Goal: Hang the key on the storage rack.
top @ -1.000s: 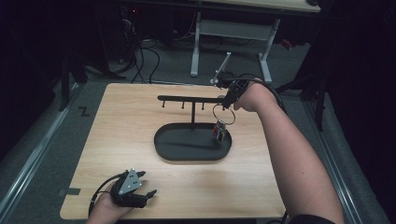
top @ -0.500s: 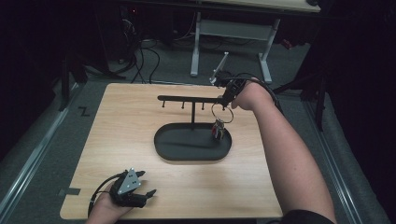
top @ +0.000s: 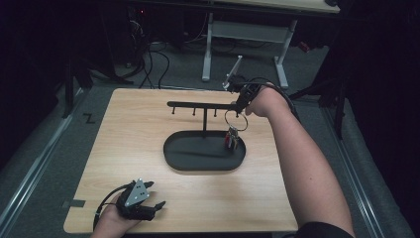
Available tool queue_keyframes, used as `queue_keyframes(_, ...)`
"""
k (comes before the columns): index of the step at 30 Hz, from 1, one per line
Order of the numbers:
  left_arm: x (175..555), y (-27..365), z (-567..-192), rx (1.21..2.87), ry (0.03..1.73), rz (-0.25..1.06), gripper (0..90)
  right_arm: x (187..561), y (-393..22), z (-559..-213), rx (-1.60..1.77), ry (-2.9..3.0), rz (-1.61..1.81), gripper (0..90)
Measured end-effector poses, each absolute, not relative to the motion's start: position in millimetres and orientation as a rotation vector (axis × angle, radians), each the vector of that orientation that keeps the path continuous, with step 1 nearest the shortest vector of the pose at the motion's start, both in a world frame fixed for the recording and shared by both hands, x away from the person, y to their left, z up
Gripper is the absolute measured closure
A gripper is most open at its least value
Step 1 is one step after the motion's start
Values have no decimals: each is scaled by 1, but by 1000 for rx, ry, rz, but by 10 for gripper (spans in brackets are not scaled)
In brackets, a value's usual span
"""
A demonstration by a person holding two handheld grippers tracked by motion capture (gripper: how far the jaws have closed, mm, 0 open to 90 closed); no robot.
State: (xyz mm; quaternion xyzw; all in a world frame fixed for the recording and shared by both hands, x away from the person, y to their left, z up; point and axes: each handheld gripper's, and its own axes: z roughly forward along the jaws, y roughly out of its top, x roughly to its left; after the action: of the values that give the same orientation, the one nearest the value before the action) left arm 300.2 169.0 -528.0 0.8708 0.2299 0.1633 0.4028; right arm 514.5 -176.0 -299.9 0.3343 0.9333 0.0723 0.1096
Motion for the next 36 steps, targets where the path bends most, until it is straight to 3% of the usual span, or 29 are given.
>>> queue_keyframes(8, 300, 169, -528, 2200, 581, 413, 227, 514, -175, -300, 987, 2739, 212, 863)
queue_keyframes(20, 300, 168, -528, 2197, 577, 414, 227, 503, -179, -292, 1006, 2659, 294, 730)
queue_keyframes(24, 299, 167, -528, 2202, 572, 409, 227, 494, -183, -294, 1056, 2624, 334, 628)
queue_keyframes(28, 299, 166, -528, 2206, 571, 406, 227, 490, -186, -297, 1086, 2615, 361, 582)
queue_keyframes(36, 299, 163, -529, 2219, 563, 405, 227, 473, -200, -308, 1159, 2555, 461, 359)
